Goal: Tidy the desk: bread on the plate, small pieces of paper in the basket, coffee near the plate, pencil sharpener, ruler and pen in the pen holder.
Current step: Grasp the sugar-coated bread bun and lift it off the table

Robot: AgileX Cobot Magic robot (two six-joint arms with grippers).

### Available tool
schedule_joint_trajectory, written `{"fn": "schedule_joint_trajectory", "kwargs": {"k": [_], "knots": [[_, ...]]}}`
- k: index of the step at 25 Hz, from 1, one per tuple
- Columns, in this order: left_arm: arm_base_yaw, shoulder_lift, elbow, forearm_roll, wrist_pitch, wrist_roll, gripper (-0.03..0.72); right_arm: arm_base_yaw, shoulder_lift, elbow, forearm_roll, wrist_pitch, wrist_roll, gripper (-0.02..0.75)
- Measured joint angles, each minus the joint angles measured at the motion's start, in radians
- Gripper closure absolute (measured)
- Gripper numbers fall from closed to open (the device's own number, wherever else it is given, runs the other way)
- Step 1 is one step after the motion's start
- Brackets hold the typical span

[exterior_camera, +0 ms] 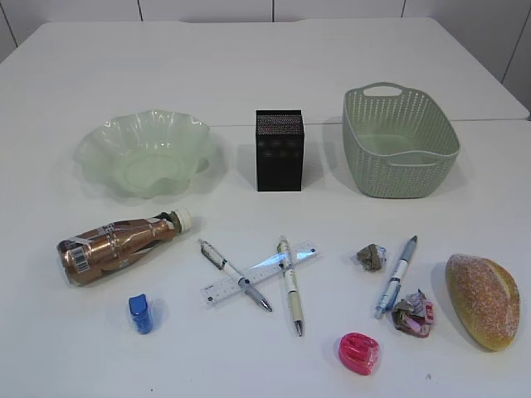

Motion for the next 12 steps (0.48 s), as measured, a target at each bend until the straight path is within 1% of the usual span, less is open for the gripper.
{"fn": "schedule_joint_trajectory", "kwargs": {"k": [12], "knots": [[0.000, 0.000, 0.000, 0.000, 0.000, 0.000, 0.347, 0.000, 0.000, 0.000, 0.000, 0.000, 0.000, 0.351]]}}
